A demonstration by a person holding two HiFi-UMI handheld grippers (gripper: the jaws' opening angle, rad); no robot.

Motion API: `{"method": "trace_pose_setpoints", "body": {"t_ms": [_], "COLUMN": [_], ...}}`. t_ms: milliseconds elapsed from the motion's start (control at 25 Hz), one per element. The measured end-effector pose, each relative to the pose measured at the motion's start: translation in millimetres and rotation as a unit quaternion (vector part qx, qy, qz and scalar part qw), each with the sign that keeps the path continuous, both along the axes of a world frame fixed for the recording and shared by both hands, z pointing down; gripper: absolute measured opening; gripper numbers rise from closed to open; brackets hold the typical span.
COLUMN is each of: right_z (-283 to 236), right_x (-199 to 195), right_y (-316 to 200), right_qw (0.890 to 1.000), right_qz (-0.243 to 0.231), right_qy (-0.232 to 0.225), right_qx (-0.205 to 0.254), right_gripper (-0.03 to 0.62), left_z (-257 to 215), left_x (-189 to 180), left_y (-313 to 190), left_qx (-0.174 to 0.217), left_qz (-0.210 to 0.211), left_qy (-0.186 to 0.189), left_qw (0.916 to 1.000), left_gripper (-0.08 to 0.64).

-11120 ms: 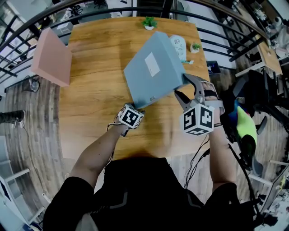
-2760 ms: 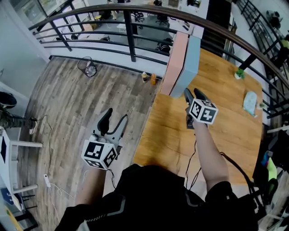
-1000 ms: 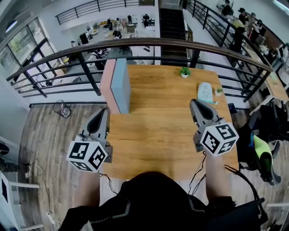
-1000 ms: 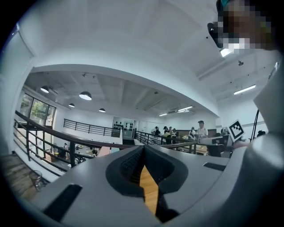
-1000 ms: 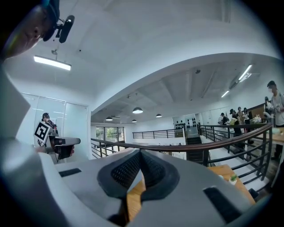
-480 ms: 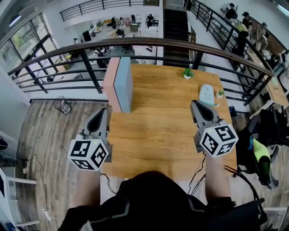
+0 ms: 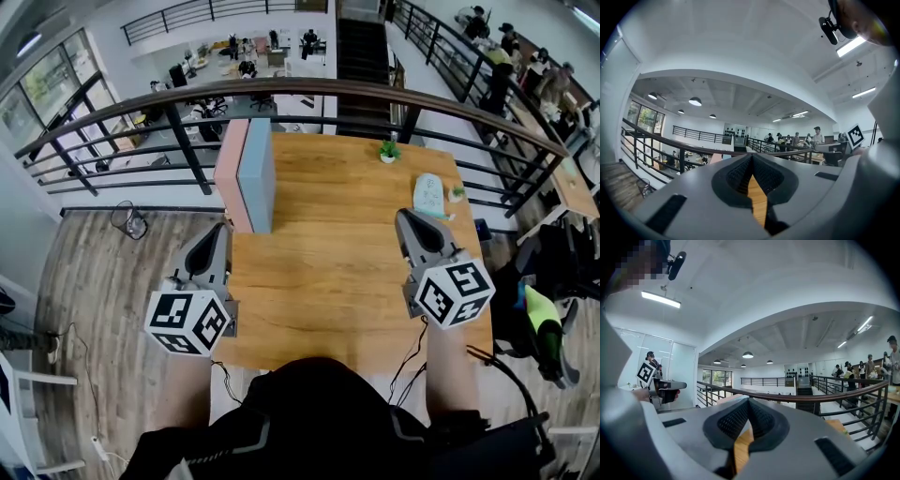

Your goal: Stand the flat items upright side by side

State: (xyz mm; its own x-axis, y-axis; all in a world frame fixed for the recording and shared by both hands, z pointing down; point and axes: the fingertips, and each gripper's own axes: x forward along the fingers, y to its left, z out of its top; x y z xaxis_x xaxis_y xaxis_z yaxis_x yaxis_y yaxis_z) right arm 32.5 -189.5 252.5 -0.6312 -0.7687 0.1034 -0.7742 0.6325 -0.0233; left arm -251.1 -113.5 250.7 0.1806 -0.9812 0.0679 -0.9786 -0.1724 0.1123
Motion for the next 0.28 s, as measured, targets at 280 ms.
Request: {"method": "trace_pose_setpoints", "body": {"t_ms": [280], "right_z": [2.0], "right_x": [-3.0], "right_y": [-1.0], "right_qw": [1.0], "right_qz": [0.003], "right_qy": [0.003], "right_qx": [-0.003], "right_gripper": [0.015], "left_z": [4.1], "left_x": [-4.6], "left_y": [-3.5], "left_qx": [-0.005], "left_qz": [-0.002], "left_qy": [-0.014], "left_qw": [0.9999], "left_gripper": [0.029]}}
